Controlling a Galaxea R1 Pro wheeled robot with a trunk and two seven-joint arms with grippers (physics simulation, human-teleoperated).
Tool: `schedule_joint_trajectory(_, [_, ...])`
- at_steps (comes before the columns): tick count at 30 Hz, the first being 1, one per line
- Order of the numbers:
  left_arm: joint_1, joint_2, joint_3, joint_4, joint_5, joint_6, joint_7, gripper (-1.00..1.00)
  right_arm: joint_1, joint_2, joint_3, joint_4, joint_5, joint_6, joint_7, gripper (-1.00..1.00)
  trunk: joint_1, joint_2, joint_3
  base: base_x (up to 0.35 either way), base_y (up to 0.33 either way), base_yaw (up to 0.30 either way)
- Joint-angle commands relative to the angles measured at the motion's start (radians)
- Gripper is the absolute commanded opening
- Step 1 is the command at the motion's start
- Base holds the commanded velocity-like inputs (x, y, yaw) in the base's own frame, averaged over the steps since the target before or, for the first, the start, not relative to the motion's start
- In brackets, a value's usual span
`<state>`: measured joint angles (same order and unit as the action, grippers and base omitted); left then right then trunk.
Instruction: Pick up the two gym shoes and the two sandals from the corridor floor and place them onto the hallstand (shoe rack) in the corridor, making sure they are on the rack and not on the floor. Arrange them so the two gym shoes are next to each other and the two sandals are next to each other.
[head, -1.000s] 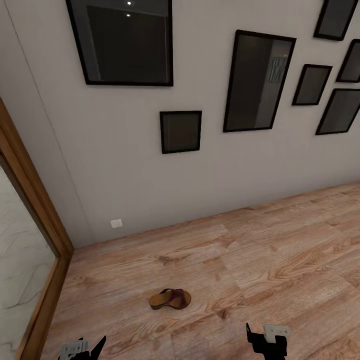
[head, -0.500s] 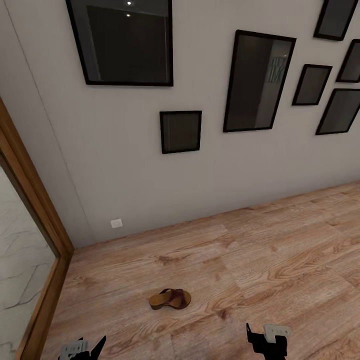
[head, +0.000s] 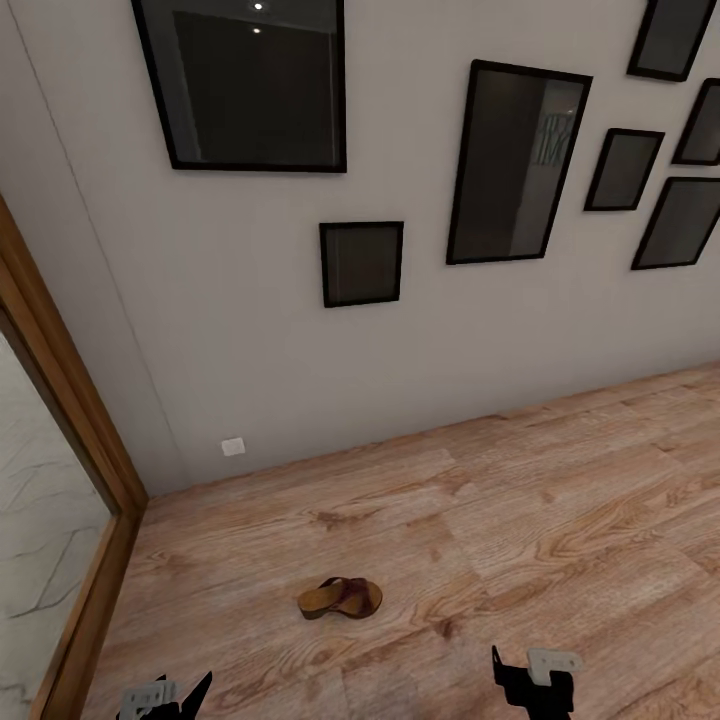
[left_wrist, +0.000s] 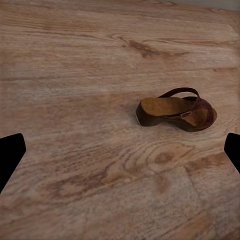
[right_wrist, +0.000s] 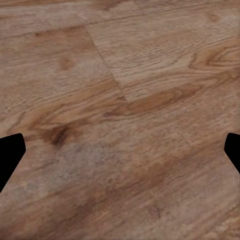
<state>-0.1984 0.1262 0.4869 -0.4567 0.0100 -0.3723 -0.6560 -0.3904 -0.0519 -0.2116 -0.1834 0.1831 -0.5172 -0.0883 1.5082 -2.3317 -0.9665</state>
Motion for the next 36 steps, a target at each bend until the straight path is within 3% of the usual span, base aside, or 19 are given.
schedule_joint_trajectory(1, [-0.001,0.000,0.006,0.001,0.001,0.000,-0.008,1.00,-0.001,0.001,-0.005,0.001,0.010,-0.003,-0.005,1.00,0.000,0.000,-0.001,0.000,0.000,0.000])
schedule_joint_trajectory(27, [-0.004,0.000,-0.007,-0.002,-0.019,0.005,-0.010,1.00,-0.001,0.000,-0.006,0.001,0.009,-0.004,-0.005,1.00,0.000,0.000,-0.001,0.000,0.000,0.000])
schedule_joint_trajectory(36, [-0.012,0.006,-0.031,-0.016,-0.066,0.011,-0.013,1.00,-0.001,-0.001,-0.007,0.000,0.009,-0.002,-0.005,1.00,0.000,0.000,-0.001,0.000,0.000,0.000])
